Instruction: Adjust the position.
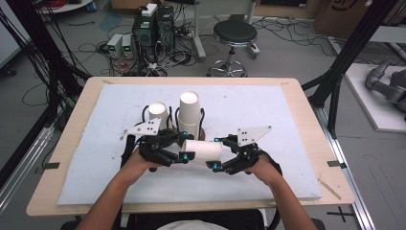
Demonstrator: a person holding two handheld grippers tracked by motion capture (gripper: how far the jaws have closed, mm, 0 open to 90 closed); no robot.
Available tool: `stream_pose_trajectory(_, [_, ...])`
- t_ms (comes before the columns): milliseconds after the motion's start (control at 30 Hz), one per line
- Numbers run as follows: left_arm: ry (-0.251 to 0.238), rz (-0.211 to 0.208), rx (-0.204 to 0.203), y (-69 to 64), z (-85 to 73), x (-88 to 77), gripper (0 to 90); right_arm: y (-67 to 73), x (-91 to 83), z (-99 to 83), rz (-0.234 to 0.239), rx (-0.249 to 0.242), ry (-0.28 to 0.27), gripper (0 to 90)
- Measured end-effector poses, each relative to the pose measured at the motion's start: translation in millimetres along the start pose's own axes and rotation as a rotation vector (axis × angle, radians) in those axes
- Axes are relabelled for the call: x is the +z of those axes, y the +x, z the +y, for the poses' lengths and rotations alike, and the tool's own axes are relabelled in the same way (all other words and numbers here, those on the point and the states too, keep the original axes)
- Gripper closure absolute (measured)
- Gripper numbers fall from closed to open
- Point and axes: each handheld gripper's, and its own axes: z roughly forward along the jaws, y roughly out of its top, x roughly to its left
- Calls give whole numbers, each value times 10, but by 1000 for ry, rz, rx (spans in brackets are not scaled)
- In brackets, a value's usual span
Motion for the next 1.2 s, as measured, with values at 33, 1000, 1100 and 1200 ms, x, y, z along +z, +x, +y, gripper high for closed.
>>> stream_pose_trajectory(33, [4,0,1,1,-2,1,365,-1,-3,0,2,-2,-1,338])
stream_pose_trajectory(1000, [37,36,28,12,-23,-32,359,-10,-103,33,-45,66,-8,205])
stream_pose_trajectory(1100, [37,30,26,16,-26,-30,358,-16,-83,18,-43,80,-15,206])
stream_pose_trajectory(1200, [60,28,35,12,-40,-7,360,-18,-90,24,-43,61,-29,234])
